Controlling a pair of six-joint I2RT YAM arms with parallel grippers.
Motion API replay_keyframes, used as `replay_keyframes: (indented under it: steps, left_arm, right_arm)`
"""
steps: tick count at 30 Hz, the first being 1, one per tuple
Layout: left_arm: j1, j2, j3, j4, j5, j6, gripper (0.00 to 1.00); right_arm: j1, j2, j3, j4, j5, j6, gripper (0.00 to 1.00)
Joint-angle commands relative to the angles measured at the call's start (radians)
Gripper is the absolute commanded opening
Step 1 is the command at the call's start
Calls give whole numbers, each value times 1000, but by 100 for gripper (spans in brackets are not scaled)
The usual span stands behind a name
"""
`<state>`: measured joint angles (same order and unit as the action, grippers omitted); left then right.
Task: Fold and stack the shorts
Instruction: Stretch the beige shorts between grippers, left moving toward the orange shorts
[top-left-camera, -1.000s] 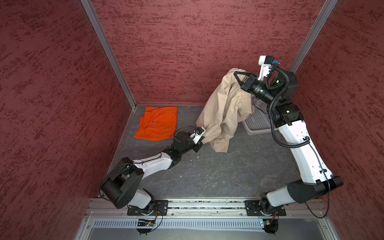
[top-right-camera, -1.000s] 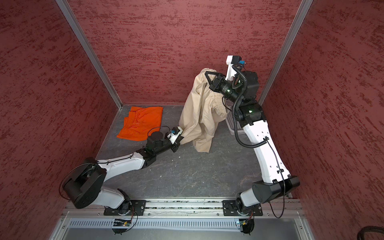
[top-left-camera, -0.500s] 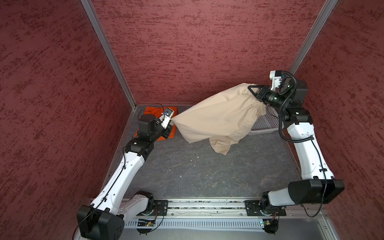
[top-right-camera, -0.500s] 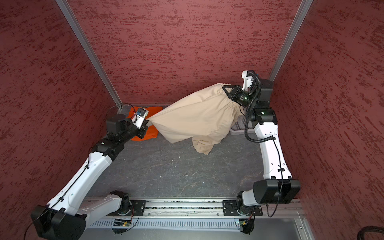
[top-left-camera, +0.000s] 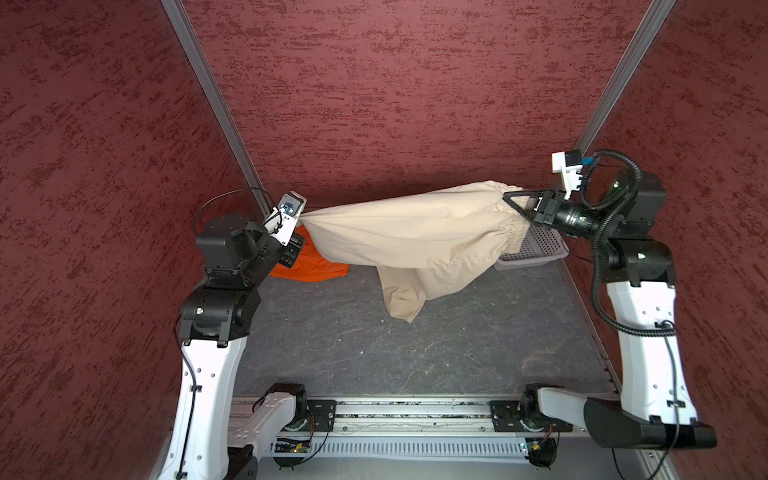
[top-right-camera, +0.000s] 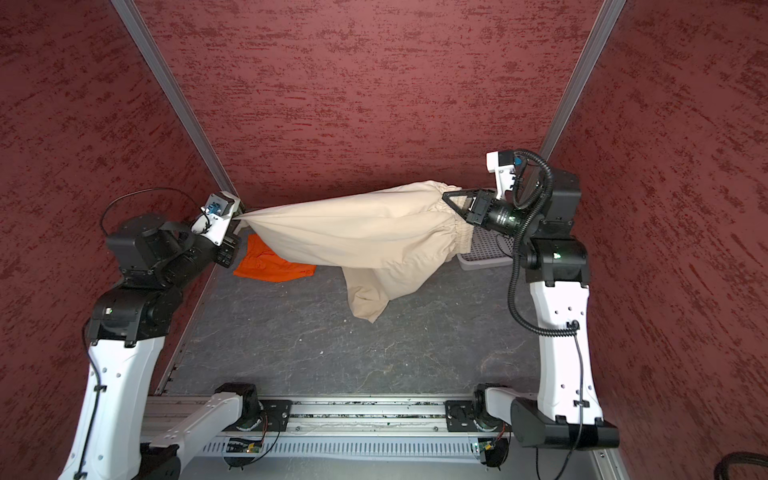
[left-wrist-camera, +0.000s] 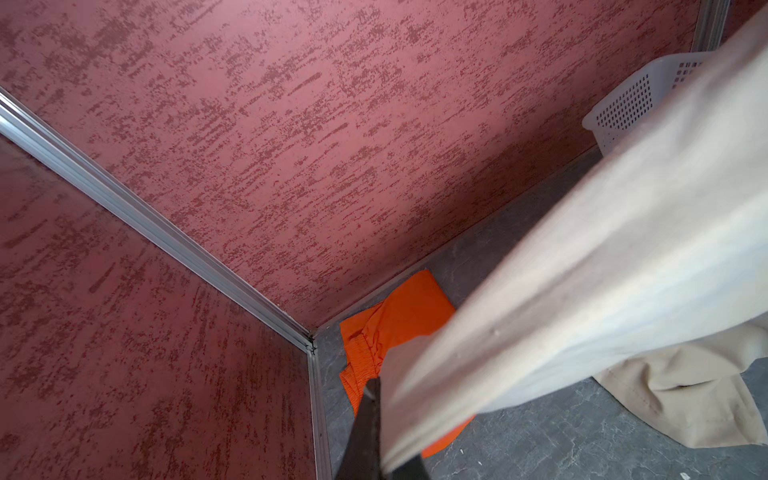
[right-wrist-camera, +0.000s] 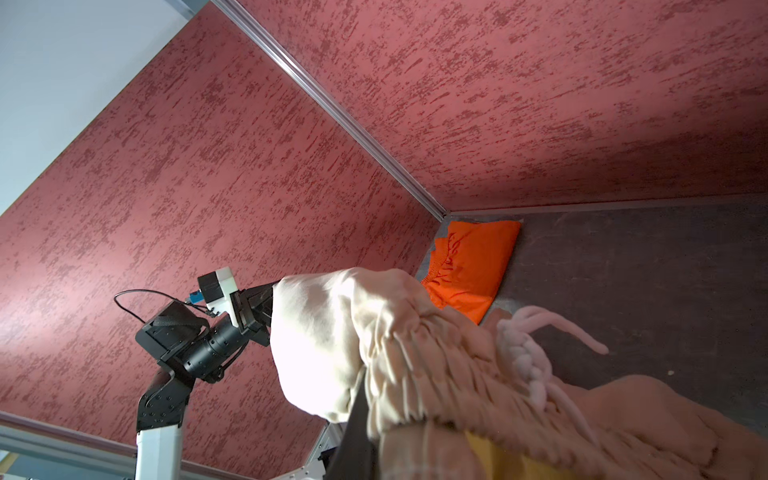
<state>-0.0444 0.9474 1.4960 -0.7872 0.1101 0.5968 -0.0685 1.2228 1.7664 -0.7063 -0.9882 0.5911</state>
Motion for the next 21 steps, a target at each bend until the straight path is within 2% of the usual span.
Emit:
replay_keyframes:
  steps: [1, 4, 8, 13, 17, 21]
  left_arm:
    - [41, -13, 32, -108, -130, 2, 0]
    - [52, 18, 35, -97, -114, 8, 0]
    - [99, 128, 62, -59, -32, 8, 0]
    - [116, 338, 168, 30, 39, 11, 0]
    - [119, 492, 307, 88, 51, 23, 0]
    - [119, 562, 455, 152, 49, 33, 0]
  right_arm:
    - [-44, -34, 74, -193, 68, -88, 0]
    - [-44, -11, 70, -218, 80, -97, 0]
    - [-21, 67, 53, -121, 95, -69, 0]
    - [80, 273, 143, 26, 132, -63, 0]
    - [142, 475, 349, 53, 163, -81, 0]
    - [179, 700, 730, 35, 158, -79, 0]
